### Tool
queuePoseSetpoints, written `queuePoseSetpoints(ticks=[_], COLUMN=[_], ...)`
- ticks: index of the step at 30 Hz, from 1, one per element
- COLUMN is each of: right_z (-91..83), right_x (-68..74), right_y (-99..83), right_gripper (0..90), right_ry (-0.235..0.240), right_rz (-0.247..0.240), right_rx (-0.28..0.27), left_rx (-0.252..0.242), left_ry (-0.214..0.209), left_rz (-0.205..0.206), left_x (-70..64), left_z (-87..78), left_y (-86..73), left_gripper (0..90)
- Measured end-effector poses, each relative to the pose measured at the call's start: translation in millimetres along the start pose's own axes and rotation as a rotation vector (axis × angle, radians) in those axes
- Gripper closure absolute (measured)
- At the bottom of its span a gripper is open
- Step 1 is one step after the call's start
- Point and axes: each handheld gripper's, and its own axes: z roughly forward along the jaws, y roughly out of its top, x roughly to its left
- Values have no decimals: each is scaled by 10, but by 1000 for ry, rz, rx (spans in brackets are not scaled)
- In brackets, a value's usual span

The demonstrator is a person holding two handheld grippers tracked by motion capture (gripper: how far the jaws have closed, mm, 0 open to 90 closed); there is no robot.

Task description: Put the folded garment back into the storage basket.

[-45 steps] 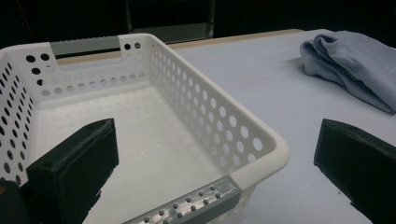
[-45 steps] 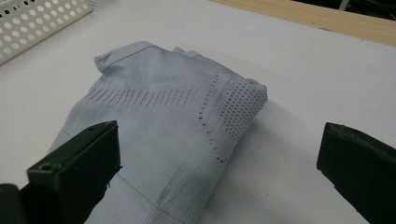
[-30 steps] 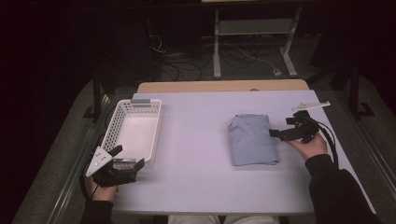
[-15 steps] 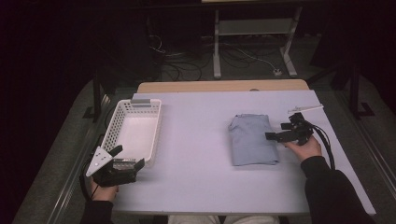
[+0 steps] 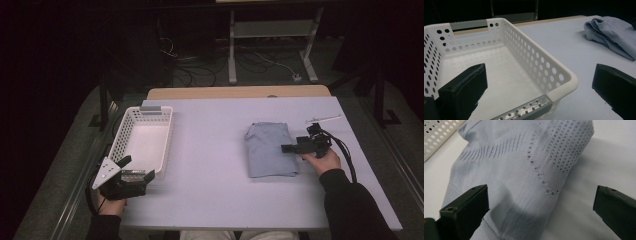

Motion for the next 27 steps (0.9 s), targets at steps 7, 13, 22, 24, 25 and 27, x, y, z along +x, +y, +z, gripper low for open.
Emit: queuePoseSetpoints(ticks=[7, 13, 22, 24, 25, 27], right_z=[74, 112, 169, 182, 191, 205], right_x=[-16, -25, -31, -27, -24, -19], right_y=[-39, -45, -47, -47, -49, -51], right_gripper=[68, 139, 174, 181, 185, 191], right_ry=[36, 71, 100, 99, 94, 97], right_rz=[45, 90, 131, 126, 125, 137], right_rx=[2, -10, -21, -25, -26, -27], left_rx=[2, 2, 4, 5, 4, 4], left_ry=[-1, -2, -5, -5, -6, -7], left_rz=[3, 4, 6, 6, 7, 5], left_x=[0, -4, -3, -3, -4, -6], left_z=[1, 2, 4, 5, 5, 6], left_y=[1, 2, 1, 1, 1, 1], left_gripper=[0, 0, 0, 0, 0, 0])
